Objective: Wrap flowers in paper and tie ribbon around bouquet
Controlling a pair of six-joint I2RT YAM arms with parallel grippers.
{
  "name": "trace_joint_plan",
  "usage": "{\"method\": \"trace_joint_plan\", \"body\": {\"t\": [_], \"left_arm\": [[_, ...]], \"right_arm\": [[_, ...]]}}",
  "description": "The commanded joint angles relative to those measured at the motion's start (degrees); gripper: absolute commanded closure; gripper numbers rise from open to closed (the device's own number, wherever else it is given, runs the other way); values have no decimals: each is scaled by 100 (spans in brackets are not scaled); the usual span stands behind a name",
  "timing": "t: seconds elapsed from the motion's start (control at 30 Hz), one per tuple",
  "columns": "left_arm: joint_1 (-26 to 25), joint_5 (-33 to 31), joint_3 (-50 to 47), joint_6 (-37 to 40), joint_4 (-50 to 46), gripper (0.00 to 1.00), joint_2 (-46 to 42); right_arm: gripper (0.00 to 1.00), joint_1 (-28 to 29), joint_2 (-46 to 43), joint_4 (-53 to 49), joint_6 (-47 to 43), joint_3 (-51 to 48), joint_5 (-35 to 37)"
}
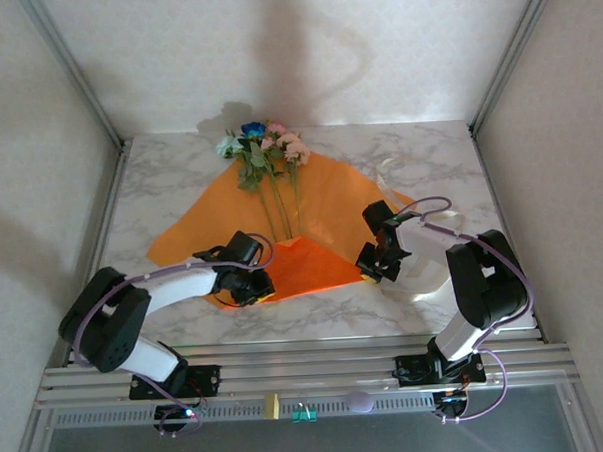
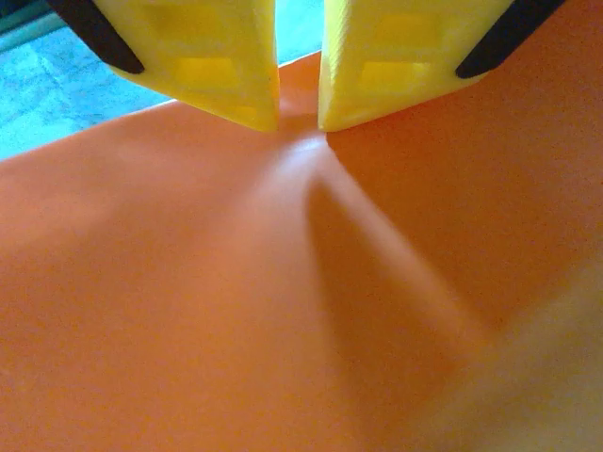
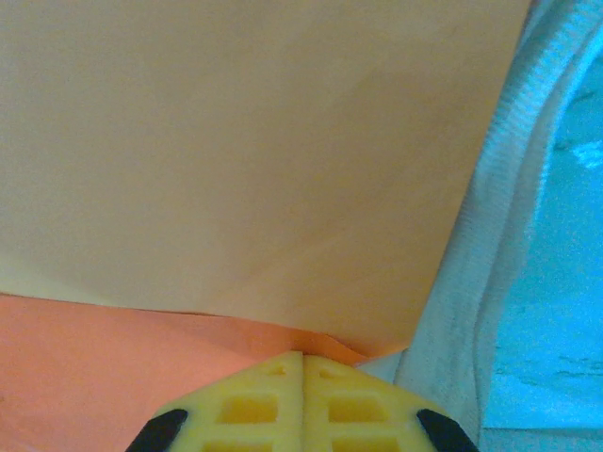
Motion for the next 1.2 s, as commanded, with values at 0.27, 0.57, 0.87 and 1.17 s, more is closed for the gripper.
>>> {"method": "trace_joint_plan", "body": {"t": [0.27, 0.57, 0.87, 1.17], "left_arm": [[801, -463, -1087, -664, -1440, 81, -1406], [2282, -1499, -574, -535, -2237, 76, -1756], [3892, -2591, 1709, 130, -2117, 43, -616], [4847, -1852, 1884, 1229, -819, 41, 821]], "right_arm": [[96, -86, 461, -390, -115, -89, 455], [93, -50, 290, -330, -197, 39, 405], [65, 700, -325, -931, -1015, 1603, 918], [79, 1623, 8, 121, -1092, 1852, -647]]}}
